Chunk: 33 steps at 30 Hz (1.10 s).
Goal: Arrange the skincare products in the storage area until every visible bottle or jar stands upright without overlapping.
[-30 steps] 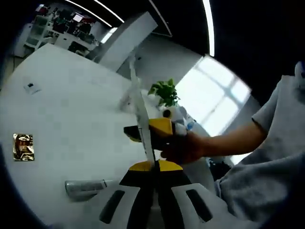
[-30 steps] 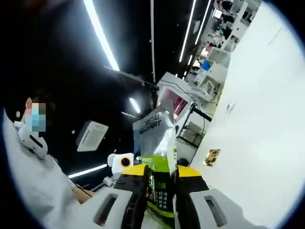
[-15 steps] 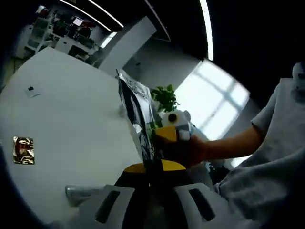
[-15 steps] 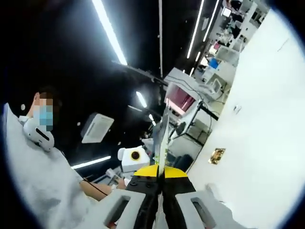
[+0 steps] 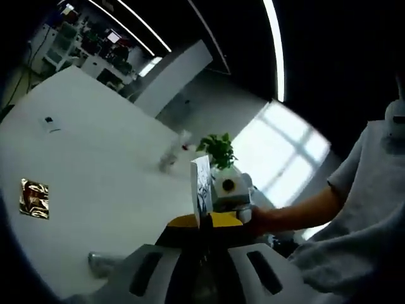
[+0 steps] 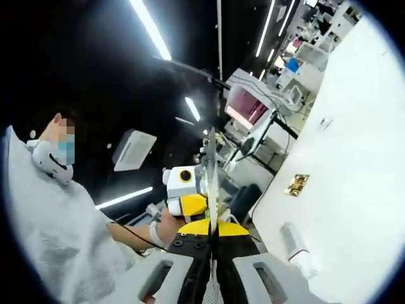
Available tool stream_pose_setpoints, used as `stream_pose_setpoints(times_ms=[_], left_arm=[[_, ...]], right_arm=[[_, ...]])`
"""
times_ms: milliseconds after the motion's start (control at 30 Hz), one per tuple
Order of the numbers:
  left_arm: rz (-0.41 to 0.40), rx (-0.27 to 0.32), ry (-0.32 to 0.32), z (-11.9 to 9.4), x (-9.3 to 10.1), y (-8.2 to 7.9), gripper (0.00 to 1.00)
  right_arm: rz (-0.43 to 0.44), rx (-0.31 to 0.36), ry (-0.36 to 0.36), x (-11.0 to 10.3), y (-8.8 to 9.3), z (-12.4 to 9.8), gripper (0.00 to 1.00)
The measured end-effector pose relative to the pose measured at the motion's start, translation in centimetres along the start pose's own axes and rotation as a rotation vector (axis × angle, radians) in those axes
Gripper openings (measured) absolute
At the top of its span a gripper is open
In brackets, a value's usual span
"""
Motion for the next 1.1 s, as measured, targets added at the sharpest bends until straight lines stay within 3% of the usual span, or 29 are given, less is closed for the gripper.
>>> stream_pose_setpoints(times_ms=[167,300,400,500,667,967,1100], left_arm=[[-0.021,-0.012,0.002,0.5,0.7,-0.5,0.0],[-0.028,-0.041,0.063,1.4,2.4,-1.0,0.0],[-0.021,-0.065,0.058,2.1,2.7,-0.8,0.0],[-0.089,-0.032,0.098,2.4,2.8,-0.9,0.0],[-0.126,0.029,0.122,2.7,2.9,-0.8,0.0],[-0.138,0.041,0.165,2.6,2.8,-0.6,0.02],[-0.133,-0.004,0.18,3.0,2.8,-0.1,0.0]], right_arm=[[0.026,0.005,-0.007,-0.5,-0.3,-0.5,0.0],[0.018,0.044,-0.043,-1.8,-0.8,-1.0,0.01],[0.002,0.046,-0.062,-2.1,-1.2,-1.5,0.0],[-0.004,0.059,-0.067,-2.5,-1.4,-1.9,0.0],[-0.018,0.104,-0.071,-2.7,-1.9,-2.1,0.0],[0.006,0.132,-0.074,-2.9,-2.1,-2.0,0.0],[0.011,0.238,-0.085,-3.3,-3.2,-2.6,0.0]])
Point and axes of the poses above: the point that each gripper's makers call its tool centre point, and the gripper's own axes: z roughly forward along the fingers, x roughly to its right, y roughly out of its underside, the point moved 7 cm from there along -z, roughly backward along the fingers, and after that the axes turned 10 degrees about z, right-handed, at the moved point
